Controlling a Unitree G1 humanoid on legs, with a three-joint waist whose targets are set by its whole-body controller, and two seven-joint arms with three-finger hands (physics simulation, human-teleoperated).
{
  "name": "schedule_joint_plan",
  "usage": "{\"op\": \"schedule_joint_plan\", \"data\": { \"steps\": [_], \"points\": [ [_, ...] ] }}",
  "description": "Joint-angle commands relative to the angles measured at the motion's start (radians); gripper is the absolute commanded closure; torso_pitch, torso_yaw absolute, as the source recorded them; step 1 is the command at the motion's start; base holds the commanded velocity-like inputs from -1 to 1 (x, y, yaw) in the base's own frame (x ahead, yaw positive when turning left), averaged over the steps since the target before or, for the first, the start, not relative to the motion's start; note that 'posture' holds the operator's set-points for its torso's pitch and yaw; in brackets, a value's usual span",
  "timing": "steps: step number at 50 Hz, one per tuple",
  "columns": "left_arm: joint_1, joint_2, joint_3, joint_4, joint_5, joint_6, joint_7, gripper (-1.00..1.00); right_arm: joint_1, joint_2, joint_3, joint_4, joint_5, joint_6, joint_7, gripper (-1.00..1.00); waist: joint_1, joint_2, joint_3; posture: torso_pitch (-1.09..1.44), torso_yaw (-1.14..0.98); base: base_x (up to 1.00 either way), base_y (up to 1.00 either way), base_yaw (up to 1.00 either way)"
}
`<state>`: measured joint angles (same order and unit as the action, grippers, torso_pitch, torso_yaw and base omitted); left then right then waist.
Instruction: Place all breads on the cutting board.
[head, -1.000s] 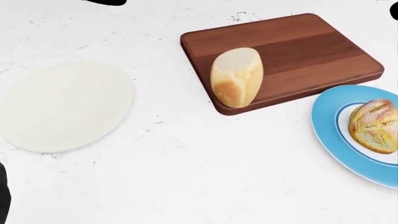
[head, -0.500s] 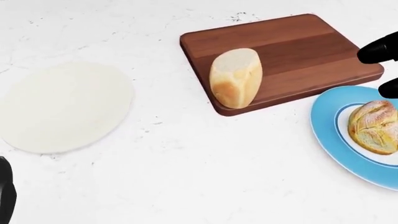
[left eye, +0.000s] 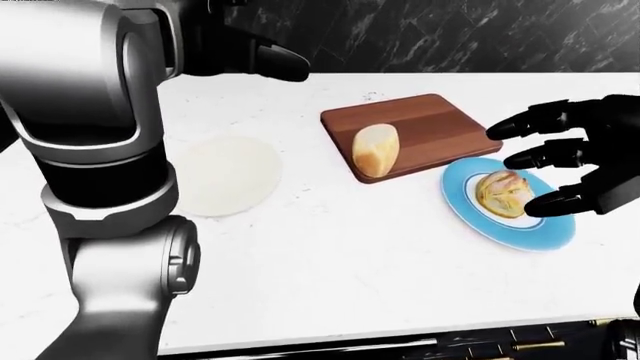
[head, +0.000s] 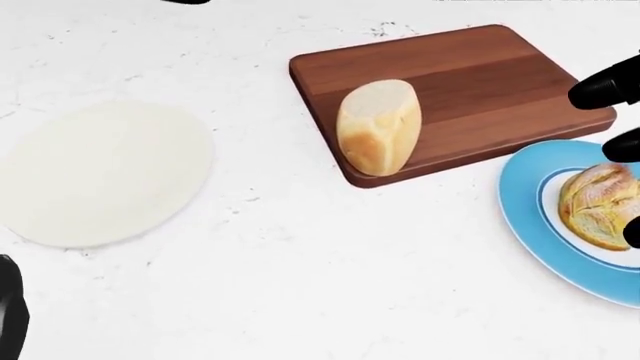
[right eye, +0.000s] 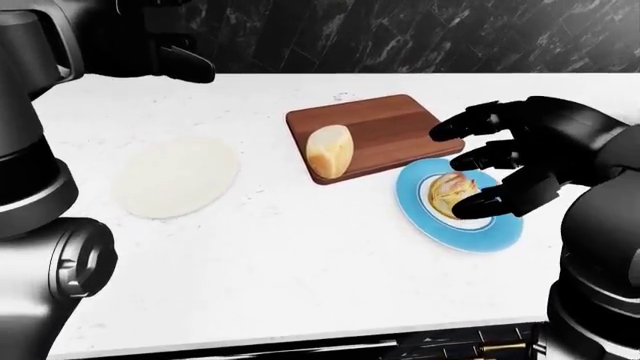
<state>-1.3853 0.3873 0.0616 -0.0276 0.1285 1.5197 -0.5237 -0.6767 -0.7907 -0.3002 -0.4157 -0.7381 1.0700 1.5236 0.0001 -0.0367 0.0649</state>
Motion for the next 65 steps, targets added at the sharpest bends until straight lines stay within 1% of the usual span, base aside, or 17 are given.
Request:
{"op": "schedule_joint_plan", "data": {
  "steps": [1,4,11,15,25,29,36,41,45,49,54,58,63,65],
  "points": [
    [-0.037,0.007,0.010,-0.017,0.000,-0.028,0.007,-1.00,-0.020,-0.014,-0.020,-0.018,-0.001,-0.017,-0.021,-0.36,0.000,-0.004,-0.027,0.00,0.00,0.00,0.00,0.00],
    [-0.035,0.004,0.010,-0.025,-0.005,-0.021,0.012,-1.00,-0.011,0.003,-0.022,-0.013,0.003,-0.040,-0.056,-0.36,0.000,-0.004,-0.027,0.00,0.00,0.00,0.00,0.00],
    [-0.037,0.007,0.012,-0.024,-0.017,-0.020,0.018,-1.00,0.014,0.012,-0.028,-0.022,0.012,-0.058,-0.073,-0.35,0.000,-0.003,-0.028,0.00,0.00,0.00,0.00,0.00],
    [-0.047,0.005,0.013,-0.014,-0.023,-0.020,0.023,-1.00,0.013,0.008,-0.030,-0.025,0.013,-0.054,-0.073,-0.36,0.000,-0.004,-0.028,0.00,0.00,0.00,0.00,0.00],
    [-0.042,-0.002,0.017,-0.021,-0.041,-0.015,0.041,-1.00,-0.012,0.011,-0.026,0.002,0.027,-0.063,-0.126,-0.38,-0.001,-0.004,-0.029,0.00,0.00,0.00,0.00,0.00],
    [-0.036,-0.001,0.020,-0.028,-0.048,-0.012,0.047,-1.00,-0.015,0.027,-0.027,0.036,0.039,-0.091,-0.176,-0.40,-0.001,-0.003,-0.028,0.00,0.00,0.00,0.00,0.00],
    [-0.042,-0.001,0.021,-0.031,-0.063,-0.006,0.056,-1.00,-0.046,0.061,0.003,0.107,0.053,-0.118,-0.251,-0.40,-0.002,-0.002,-0.030,0.00,0.00,0.00,0.00,0.00],
    [-0.037,-0.002,0.024,-0.030,-0.070,-0.011,0.062,-1.00,-0.056,0.059,0.012,0.110,0.051,-0.107,-0.253,-0.40,0.000,-0.001,-0.030,0.00,0.00,0.00,0.00,0.00],
    [-0.040,0.000,0.022,-0.033,-0.077,-0.006,0.066,-1.00,-0.049,0.074,0.006,0.139,0.065,-0.134,-0.292,-0.40,0.000,0.000,-0.030,0.00,0.00,0.00,0.00,0.00],
    [-0.042,-0.001,0.022,-0.037,-0.081,0.002,0.072,-1.00,-0.037,0.069,0.001,0.137,0.072,-0.139,-0.298,-0.41,0.001,-0.001,-0.031,0.00,0.00,0.00,0.00,0.00],
    [-0.044,-0.008,0.024,-0.018,-0.088,-0.018,0.079,-1.00,-0.029,0.062,0.000,0.133,0.076,-0.136,-0.295,-0.44,0.001,-0.002,-0.031,0.00,0.00,0.00,0.00,0.00],
    [-0.038,-0.009,0.025,-0.027,-0.093,-0.012,0.084,-1.00,-0.013,0.072,-0.006,0.147,0.086,-0.159,-0.317,-0.46,0.001,-0.002,-0.031,0.00,0.00,0.00,0.00,0.00],
    [-0.063,-0.003,0.026,-0.020,-0.101,0.001,0.088,-1.00,-0.007,0.057,-0.015,0.146,0.093,-0.154,-0.315,-0.47,0.000,-0.004,-0.032,0.00,0.00,0.00,0.00,0.00],
    [-0.064,-0.007,0.024,-0.010,-0.104,-0.010,0.090,-1.00,0.004,0.069,-0.015,0.152,0.098,-0.168,-0.332,-0.47,0.001,-0.004,-0.031,0.00,0.00,0.00,0.00,0.00]
  ]
}}
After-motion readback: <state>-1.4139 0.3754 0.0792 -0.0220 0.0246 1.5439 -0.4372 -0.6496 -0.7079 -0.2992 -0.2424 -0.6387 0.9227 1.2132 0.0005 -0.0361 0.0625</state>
